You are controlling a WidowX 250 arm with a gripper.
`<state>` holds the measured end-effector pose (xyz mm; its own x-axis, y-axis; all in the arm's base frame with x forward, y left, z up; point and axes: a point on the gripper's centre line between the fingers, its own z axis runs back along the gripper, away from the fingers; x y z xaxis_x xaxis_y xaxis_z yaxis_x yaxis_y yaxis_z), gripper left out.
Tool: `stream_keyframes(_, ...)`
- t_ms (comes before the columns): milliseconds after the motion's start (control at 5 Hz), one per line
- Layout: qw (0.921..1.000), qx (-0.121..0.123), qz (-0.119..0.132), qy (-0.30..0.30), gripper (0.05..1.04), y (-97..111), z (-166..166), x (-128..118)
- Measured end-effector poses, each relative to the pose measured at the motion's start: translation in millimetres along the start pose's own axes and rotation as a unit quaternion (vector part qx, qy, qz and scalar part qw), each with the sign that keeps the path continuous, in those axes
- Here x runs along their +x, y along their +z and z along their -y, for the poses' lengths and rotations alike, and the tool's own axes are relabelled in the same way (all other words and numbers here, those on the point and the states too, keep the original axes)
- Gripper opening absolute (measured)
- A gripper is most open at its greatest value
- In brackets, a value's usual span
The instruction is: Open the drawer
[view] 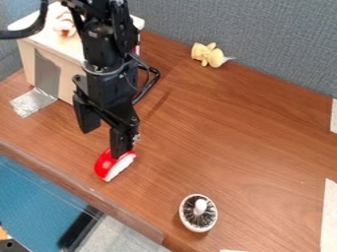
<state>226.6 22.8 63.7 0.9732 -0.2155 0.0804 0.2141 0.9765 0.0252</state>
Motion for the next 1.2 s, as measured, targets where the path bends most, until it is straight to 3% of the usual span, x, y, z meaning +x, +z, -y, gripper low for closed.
stream_keyframes(200,0.9999,-0.003,-0.009,0.003,1.001,-5,1,-1)
stream_keyframes(600,0.9995,0.016,0.025,0.014,1.001,-20,-8,65)
stream_keyframes(1000,0.9965,0.073,0.038,0.015,1.0,-28,-40,118)
stream_keyframes(1200,0.995,0.089,0.042,0.013,1.0,-29,-47,128)
